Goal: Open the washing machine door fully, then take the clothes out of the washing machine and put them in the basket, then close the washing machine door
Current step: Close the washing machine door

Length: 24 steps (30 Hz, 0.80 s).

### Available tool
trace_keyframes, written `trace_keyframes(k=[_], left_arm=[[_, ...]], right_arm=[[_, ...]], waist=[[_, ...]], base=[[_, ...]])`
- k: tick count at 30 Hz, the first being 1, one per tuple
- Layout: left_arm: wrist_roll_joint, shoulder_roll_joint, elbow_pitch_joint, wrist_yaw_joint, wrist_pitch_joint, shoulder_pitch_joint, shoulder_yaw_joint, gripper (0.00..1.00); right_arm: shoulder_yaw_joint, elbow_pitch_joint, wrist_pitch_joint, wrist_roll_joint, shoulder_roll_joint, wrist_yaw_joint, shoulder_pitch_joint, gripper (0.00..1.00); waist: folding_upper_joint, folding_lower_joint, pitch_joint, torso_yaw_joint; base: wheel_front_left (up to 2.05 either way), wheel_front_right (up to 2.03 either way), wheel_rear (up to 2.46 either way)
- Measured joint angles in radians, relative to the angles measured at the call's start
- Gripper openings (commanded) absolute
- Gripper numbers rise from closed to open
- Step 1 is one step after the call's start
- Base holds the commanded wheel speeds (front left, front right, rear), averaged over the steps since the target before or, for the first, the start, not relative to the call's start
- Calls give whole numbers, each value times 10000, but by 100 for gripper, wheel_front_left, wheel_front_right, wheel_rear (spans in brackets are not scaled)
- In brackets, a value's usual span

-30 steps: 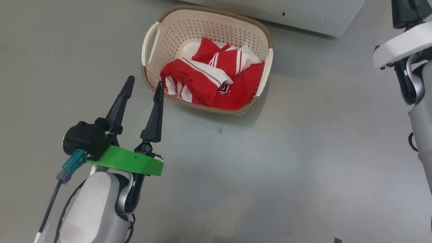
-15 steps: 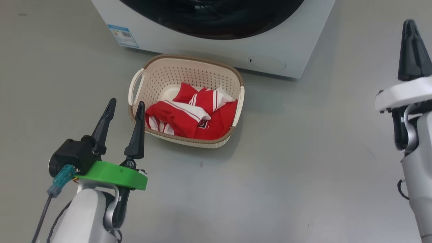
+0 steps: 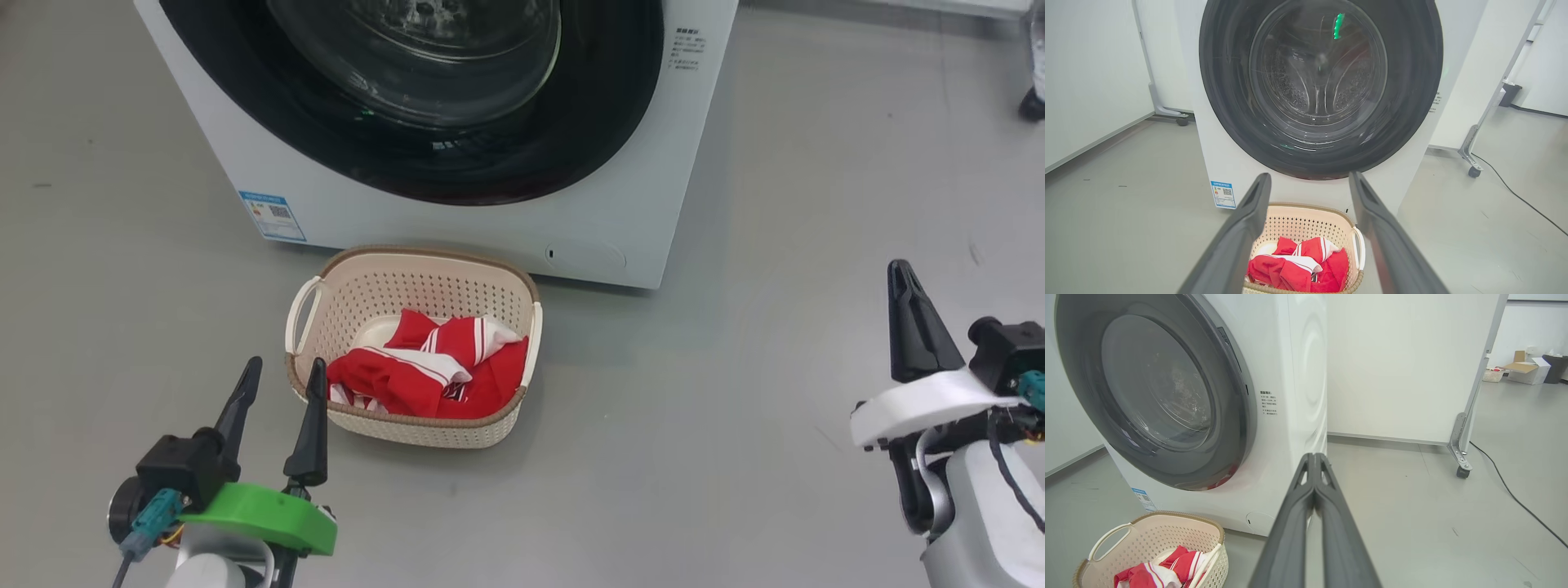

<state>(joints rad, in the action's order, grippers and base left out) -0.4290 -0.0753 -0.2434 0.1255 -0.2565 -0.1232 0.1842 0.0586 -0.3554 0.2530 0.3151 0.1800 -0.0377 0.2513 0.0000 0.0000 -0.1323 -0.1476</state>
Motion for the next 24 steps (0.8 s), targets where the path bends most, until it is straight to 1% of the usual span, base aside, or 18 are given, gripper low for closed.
trace_keyframes(k=[1,9,11,16,17,18,19,24], left_arm=[[46,-2,0,0,0,86,19,100],[180,-10,48,0,0,531,138,100],[174,-8,33,0,0,616,140,100],[159,-23,33,0,0,732,-4,100],[159,-31,33,0,0,732,-23,100],[159,-29,50,0,0,733,-107,100],[159,-31,90,0,0,737,-207,100],[211,-35,265,0,0,737,-324,100]], right_arm=[[-19,52,0,2,-40,58,-206,0],[-184,694,0,15,-334,159,-1203,0],[-290,869,0,15,-382,295,-1453,0],[-284,1193,0,-19,-516,339,-1949,0],[-301,1267,0,-19,-548,416,-2027,10],[-305,1354,0,-19,-583,420,-2094,44],[-303,1438,0,-21,-625,424,-2147,100],[-347,1766,0,-104,-719,512,-2350,100]], waist=[[0,0,130,48],[0,0,862,406],[0,0,960,479],[0,0,1043,611],[0,0,1042,629],[0,0,1038,646],[0,0,1031,670],[0,0,987,802]], base=[[0,0,0],[0,0,0],[0,0,0],[0,0,0],[0,0,0],[0,0,0],[0,0,0],[0,0,0]])
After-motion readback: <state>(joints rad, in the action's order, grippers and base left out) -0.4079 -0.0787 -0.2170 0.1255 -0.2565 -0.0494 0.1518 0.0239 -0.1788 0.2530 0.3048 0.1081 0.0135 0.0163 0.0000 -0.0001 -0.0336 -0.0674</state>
